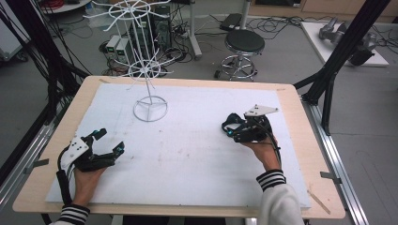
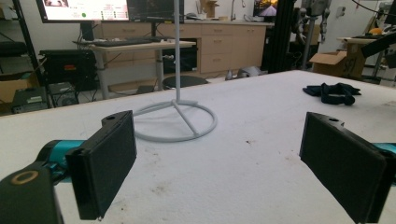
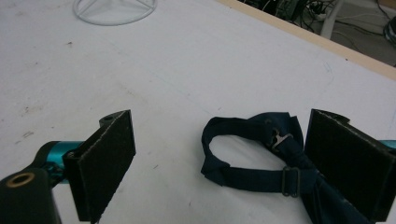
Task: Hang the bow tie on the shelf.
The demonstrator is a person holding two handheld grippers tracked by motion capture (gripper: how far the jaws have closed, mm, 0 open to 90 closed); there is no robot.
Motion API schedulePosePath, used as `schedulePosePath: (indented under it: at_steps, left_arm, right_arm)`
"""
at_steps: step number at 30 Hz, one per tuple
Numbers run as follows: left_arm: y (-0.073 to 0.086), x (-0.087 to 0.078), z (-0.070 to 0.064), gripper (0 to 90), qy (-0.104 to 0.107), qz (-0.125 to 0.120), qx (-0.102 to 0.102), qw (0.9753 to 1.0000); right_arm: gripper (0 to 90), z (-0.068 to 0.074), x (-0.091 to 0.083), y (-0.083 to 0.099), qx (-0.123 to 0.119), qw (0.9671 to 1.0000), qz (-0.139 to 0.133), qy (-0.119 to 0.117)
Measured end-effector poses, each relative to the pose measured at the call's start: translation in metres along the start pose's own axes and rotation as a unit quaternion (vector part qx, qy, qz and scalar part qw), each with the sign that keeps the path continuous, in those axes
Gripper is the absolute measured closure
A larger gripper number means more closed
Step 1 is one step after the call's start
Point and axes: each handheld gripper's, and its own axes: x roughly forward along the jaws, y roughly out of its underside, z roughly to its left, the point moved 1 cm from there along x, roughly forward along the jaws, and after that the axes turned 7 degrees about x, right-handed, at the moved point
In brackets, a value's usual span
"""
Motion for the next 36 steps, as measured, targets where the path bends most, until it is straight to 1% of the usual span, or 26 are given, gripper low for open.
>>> schedulePosePath:
  at_steps: [2, 3, 5, 6, 7, 8, 9, 11, 12, 13, 14, 16, 17, 18, 19, 20, 23, 25, 26, 27, 29, 30, 31, 32, 33, 36]
  left_arm:
    - [0.000, 0.000, 0.000, 11.3, 0.000, 0.000, 0.000, 1.0000]
    - [0.000, 0.000, 0.000, 11.3, 0.000, 0.000, 0.000, 1.0000]
    - [0.000, 0.000, 0.000, 11.3, 0.000, 0.000, 0.000, 1.0000]
    - [0.000, 0.000, 0.000, 11.4, 0.000, 0.000, 0.000, 1.0000]
    - [0.000, 0.000, 0.000, 11.4, 0.000, 0.000, 0.000, 1.0000]
    - [0.000, 0.000, 0.000, 11.4, 0.000, 0.000, 0.000, 1.0000]
    - [0.000, 0.000, 0.000, 11.4, 0.000, 0.000, 0.000, 1.0000]
    - [0.000, 0.000, 0.000, 11.5, 0.000, 0.000, -0.001, 1.0000]
    - [0.000, 0.000, 0.000, 11.5, 0.000, 0.000, -0.001, 1.0000]
    - [0.000, 0.000, 0.000, 11.5, 0.000, 0.000, 0.000, 1.0000]
    - [0.000, 0.000, 0.000, 11.5, 0.001, 0.000, -0.001, 1.0000]
    - [0.000, 0.000, 0.000, 11.5, 0.000, 0.001, 0.000, 1.0000]
    - [0.000, 0.000, 0.000, 11.5, 0.001, 0.000, 0.000, 1.0000]
    - [0.000, 0.000, 0.000, 11.5, 0.001, 0.000, 0.000, 1.0000]
    - [0.000, 0.000, 0.000, 11.5, 0.001, 0.001, 0.000, 1.0000]
    - [0.000, 0.000, 0.000, 11.5, 0.001, 0.001, 0.000, 1.0000]
    - [0.000, 0.000, 0.000, 11.6, 0.001, 0.001, 0.000, 1.0000]
    - [0.000, 0.000, 0.000, 11.6, 0.001, 0.001, -0.001, 1.0000]
    - [0.000, 0.000, 0.000, 11.6, 0.001, 0.001, -0.001, 1.0000]
    - [0.000, 0.000, 0.000, 11.6, 0.001, 0.002, 0.000, 1.0000]
    - [0.000, 0.000, 0.000, 11.6, 0.001, 0.002, 0.000, 1.0000]
    - [0.000, 0.000, 0.000, 11.6, 0.001, 0.002, 0.000, 1.0000]
    - [0.000, 0.000, 0.000, 11.6, 0.001, 0.002, 0.000, 1.0000]
    - [0.000, 0.000, 0.000, 11.6, 0.001, 0.002, 0.000, 1.0000]
    - [0.000, 0.000, 0.000, 11.6, 0.001, 0.002, 0.000, 1.0000]
    - [0.000, 0.000, 0.000, 11.6, 0.001, 0.002, -0.001, 1.0000]
  right_arm:
    - [8.0, 0.000, 0.001, -0.001, -0.003, 1.0000, -0.003, 0.000]
    - [8.0, 0.000, 0.005, -0.002, 0.002, 1.0000, 0.006, -0.005]
    - [8.0, -0.001, 0.009, -0.003, -0.002, 0.9998, 0.019, -0.003]
    - [8.0, -0.001, 0.009, -0.003, -0.002, 0.9998, 0.019, -0.003]
    - [8.0, -0.003, 0.013, -0.003, 0.000, 0.9995, 0.030, -0.005]
    - [8.0, -0.003, 0.013, -0.003, 0.000, 0.9995, 0.030, -0.005]
    - [8.0, -0.004, 0.017, -0.003, 0.002, 0.9990, 0.045, -0.008]
    - [8.1, -0.004, 0.022, -0.004, -0.001, 0.9983, 0.058, -0.008]
    - [8.1, -0.004, 0.022, -0.004, -0.001, 0.9983, 0.058, -0.008]
    - [15.1, -0.004, 0.025, -0.005, -0.008, 0.9977, 0.066, -0.012]
    - [15.9, -0.004, 0.025, -0.005, -0.008, 0.9974, 0.069, -0.016]
    - [15.9, -0.005, 0.027, -0.005, -0.008, 0.9973, 0.071, -0.016]
    - [15.9, -0.007, 0.030, -0.003, -0.004, 0.9966, 0.082, -0.015]
    - [15.9, -0.008, 0.031, -0.002, -0.006, 0.9961, 0.087, -0.015]
    - [15.9, -0.008, 0.031, -0.002, -0.006, 0.9961, 0.087, -0.015]
    - [16.0, -0.009, 0.033, 0.000, -0.008, 0.9951, 0.097, -0.016]
    - [16.7, -0.010, 0.036, 0.001, -0.009, 0.9937, 0.110, -0.016]
    - [18.8, -0.010, 0.038, 0.002, -0.011, 0.9926, 0.120, -0.015]
    - [18.8, -0.010, 0.038, 0.002, -0.011, 0.9926, 0.120, -0.015]
    - [20.1, -0.010, 0.040, 0.001, -0.016, 0.9906, 0.135, -0.014]
    - [24.1, -0.009, 0.042, -0.001, -0.019, 0.9890, 0.146, -0.013]
    - [24.1, -0.009, 0.042, -0.001, -0.019, 0.9890, 0.146, -0.013]
    - [26.7, -0.008, 0.044, -0.003, -0.031, 0.9864, 0.161, -0.011]
    - [26.7, -0.008, 0.044, -0.003, -0.031, 0.9864, 0.161, -0.011]
    - [27.2, -0.006, 0.047, -0.006, -0.039, 0.9831, 0.179, -0.008]
    - [28.2, -0.005, 0.048, -0.009, -0.045, 0.9824, 0.181, -0.006]
